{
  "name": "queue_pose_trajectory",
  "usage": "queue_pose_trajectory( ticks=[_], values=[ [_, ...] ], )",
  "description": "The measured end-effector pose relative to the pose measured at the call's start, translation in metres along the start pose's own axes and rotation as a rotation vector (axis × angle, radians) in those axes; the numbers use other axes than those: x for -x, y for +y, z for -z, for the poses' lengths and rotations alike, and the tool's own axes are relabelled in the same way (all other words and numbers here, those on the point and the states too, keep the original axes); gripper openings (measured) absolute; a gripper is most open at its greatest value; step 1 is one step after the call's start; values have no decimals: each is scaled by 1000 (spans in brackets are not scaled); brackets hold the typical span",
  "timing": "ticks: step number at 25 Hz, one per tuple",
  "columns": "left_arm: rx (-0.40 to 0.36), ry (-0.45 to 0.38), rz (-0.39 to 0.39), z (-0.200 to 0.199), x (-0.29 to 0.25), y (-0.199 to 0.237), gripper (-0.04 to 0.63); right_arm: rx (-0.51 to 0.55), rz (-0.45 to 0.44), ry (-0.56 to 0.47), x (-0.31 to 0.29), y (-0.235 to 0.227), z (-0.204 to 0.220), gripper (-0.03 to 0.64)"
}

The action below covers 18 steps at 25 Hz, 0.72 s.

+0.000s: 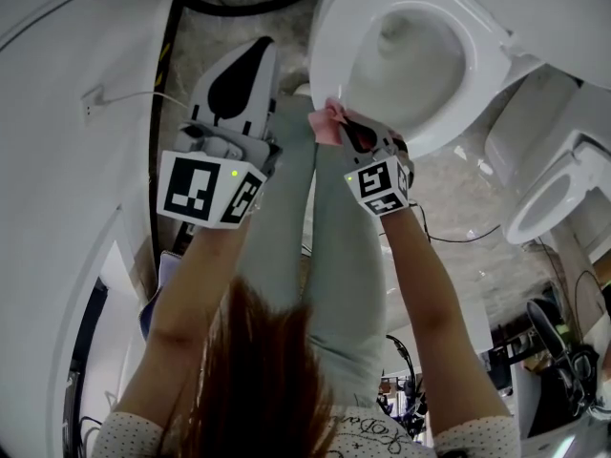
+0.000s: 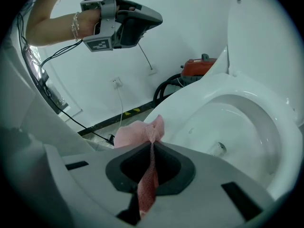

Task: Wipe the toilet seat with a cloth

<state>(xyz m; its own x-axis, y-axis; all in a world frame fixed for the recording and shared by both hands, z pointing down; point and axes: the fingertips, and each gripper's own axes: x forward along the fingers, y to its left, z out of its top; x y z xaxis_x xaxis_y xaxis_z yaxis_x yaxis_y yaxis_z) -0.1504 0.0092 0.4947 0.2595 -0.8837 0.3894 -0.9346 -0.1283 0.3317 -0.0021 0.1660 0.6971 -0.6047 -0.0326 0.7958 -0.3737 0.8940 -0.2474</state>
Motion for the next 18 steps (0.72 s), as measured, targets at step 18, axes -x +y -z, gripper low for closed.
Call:
queue_pose_trajectory(
  ticks=[18],
  values=[
    [6,-5,-46,-6,4,10,-5,58,29,-96,-16,-26,-43,29]
  ],
)
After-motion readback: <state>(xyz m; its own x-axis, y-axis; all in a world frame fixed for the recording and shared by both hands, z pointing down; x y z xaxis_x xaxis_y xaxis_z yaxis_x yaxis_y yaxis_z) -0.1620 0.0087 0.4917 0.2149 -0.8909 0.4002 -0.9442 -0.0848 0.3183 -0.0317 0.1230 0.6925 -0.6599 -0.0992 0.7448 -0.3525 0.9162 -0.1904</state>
